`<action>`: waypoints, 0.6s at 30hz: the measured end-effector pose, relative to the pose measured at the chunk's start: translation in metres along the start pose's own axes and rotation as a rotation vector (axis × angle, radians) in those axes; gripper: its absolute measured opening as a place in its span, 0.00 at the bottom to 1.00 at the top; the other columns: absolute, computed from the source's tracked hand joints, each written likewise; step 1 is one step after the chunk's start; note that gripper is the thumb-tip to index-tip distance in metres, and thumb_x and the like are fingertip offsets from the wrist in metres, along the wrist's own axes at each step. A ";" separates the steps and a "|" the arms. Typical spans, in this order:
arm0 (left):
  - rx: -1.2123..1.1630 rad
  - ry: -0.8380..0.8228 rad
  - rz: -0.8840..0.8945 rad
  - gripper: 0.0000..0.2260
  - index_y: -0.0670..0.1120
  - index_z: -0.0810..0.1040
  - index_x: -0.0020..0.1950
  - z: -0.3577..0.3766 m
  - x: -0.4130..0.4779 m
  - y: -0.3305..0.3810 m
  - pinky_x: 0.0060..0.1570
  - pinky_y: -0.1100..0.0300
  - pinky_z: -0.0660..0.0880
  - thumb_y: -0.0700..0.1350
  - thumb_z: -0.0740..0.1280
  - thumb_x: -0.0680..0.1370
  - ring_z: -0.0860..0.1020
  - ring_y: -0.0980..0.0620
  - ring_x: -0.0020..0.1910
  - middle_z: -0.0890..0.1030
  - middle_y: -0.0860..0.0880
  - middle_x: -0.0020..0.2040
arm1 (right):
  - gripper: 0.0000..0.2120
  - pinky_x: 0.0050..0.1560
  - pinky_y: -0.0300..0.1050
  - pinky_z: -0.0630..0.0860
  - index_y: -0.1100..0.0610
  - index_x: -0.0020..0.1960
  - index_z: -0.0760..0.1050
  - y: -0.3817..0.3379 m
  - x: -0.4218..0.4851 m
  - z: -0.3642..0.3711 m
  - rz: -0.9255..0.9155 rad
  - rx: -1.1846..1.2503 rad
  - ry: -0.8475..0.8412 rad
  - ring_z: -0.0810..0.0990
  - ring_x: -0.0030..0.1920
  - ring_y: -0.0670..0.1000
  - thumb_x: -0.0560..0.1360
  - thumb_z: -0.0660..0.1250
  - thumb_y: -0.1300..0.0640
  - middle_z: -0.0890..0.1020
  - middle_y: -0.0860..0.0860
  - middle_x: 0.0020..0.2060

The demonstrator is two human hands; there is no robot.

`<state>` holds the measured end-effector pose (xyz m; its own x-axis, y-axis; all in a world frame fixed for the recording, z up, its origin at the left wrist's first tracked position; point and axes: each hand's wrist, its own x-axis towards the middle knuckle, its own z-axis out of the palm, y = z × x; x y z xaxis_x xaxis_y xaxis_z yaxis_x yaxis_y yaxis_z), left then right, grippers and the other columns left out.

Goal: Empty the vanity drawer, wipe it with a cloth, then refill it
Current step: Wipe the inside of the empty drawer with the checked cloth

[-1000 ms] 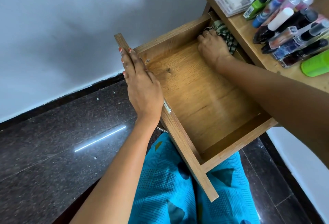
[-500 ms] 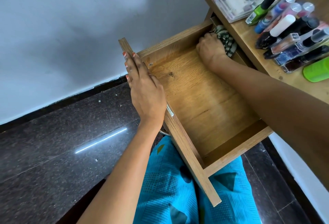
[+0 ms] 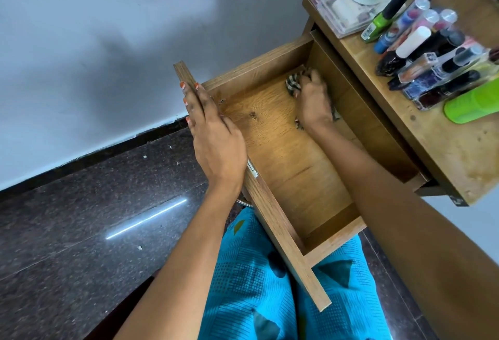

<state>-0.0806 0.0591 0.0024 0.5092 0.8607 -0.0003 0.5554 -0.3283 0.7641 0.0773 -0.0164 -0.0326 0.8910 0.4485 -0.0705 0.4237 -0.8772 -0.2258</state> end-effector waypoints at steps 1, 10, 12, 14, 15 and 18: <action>-0.003 -0.002 0.002 0.25 0.46 0.50 0.75 0.000 0.000 0.000 0.64 0.47 0.70 0.39 0.52 0.79 0.52 0.51 0.76 0.47 0.50 0.77 | 0.19 0.69 0.50 0.67 0.62 0.68 0.66 0.003 -0.004 0.004 0.007 0.027 0.021 0.63 0.70 0.58 0.77 0.58 0.69 0.61 0.58 0.71; -0.001 -0.013 -0.020 0.25 0.48 0.50 0.75 -0.002 -0.001 0.001 0.58 0.46 0.75 0.40 0.52 0.80 0.54 0.50 0.75 0.45 0.52 0.77 | 0.16 0.53 0.24 0.61 0.63 0.62 0.71 -0.023 0.003 -0.011 0.350 0.883 0.500 0.74 0.61 0.51 0.75 0.64 0.65 0.75 0.57 0.61; 0.000 -0.020 -0.023 0.24 0.49 0.49 0.76 -0.002 -0.001 0.002 0.57 0.47 0.75 0.40 0.52 0.80 0.54 0.50 0.75 0.45 0.53 0.77 | 0.17 0.53 0.25 0.63 0.62 0.64 0.70 -0.035 0.009 -0.007 0.437 1.028 0.568 0.73 0.62 0.51 0.75 0.63 0.65 0.74 0.56 0.62; -0.001 -0.023 -0.024 0.24 0.49 0.49 0.76 -0.002 -0.001 0.001 0.59 0.47 0.74 0.40 0.52 0.80 0.53 0.50 0.75 0.45 0.52 0.77 | 0.18 0.58 0.31 0.68 0.60 0.65 0.69 -0.046 0.016 -0.003 0.483 1.107 0.540 0.72 0.64 0.51 0.75 0.63 0.65 0.73 0.55 0.64; -0.004 -0.021 -0.021 0.24 0.49 0.49 0.76 -0.002 -0.001 0.000 0.60 0.47 0.74 0.40 0.52 0.80 0.53 0.51 0.75 0.45 0.52 0.77 | 0.19 0.59 0.36 0.68 0.60 0.65 0.69 -0.051 0.019 -0.002 0.493 1.141 0.520 0.72 0.64 0.51 0.74 0.63 0.67 0.72 0.55 0.64; -0.015 -0.019 -0.017 0.24 0.48 0.49 0.75 -0.001 -0.001 0.001 0.61 0.48 0.73 0.40 0.52 0.80 0.52 0.51 0.76 0.45 0.52 0.77 | 0.18 0.58 0.38 0.70 0.64 0.59 0.71 -0.058 0.019 0.001 0.480 1.195 0.523 0.73 0.57 0.52 0.70 0.62 0.74 0.72 0.60 0.60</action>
<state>-0.0817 0.0584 0.0035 0.5128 0.8581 -0.0255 0.5536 -0.3079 0.7737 0.0695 0.0429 -0.0221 0.9774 -0.1998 -0.0693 -0.0966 -0.1303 -0.9868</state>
